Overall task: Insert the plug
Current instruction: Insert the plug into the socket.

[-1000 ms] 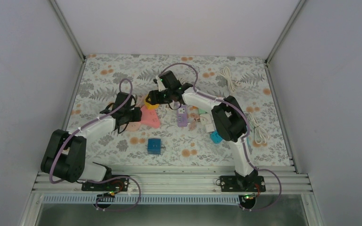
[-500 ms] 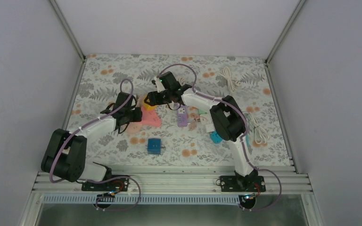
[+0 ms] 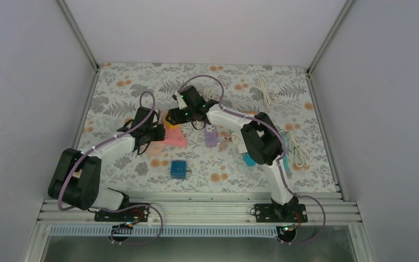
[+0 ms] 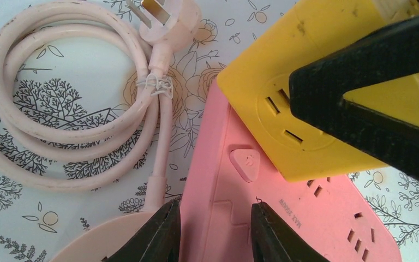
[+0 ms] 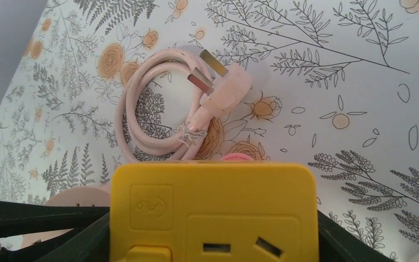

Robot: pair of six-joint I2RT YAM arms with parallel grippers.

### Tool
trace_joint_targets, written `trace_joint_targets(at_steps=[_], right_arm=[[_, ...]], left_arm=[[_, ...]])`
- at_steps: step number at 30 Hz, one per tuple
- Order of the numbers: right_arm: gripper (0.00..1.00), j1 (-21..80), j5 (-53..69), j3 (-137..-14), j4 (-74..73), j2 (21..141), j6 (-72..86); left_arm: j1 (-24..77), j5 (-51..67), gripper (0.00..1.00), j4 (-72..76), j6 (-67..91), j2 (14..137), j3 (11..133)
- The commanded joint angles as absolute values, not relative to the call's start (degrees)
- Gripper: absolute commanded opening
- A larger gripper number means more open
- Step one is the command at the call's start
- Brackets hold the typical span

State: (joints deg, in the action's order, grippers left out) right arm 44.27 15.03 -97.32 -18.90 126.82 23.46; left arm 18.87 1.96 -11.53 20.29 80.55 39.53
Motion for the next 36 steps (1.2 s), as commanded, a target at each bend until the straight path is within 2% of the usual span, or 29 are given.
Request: trace_joint_targets(at_steps=[1,16,24,31,36], right_arm=[[0.51,44.47,15.13,-91.11,-27.27,134.47,19.82],[0.50,45.77,-3.27,-91.64,-33.56,138.47,20.90],[0.50,45.70,-12.20,-88.62,-33.05,130.75,27.80],[0.51,45.66,-15.33,-83.87,-30.76,124.77,35.08],[0.56,45.68,-10.81,-84.88,-28.78,123.97,35.33]], left_arm=[[19.01,0.31,0.34,-13.96,20.43,81.45,38.32],[19.12,-0.02,0.34,-14.57,21.64,79.81,39.20],[19.09,6.24,0.46,-15.64,25.77,72.17,42.61],[19.14,8.18,0.47,-15.80,27.35,68.97,42.36],[19.13,8.14,0.49,-15.60,28.20,68.49,40.78]])
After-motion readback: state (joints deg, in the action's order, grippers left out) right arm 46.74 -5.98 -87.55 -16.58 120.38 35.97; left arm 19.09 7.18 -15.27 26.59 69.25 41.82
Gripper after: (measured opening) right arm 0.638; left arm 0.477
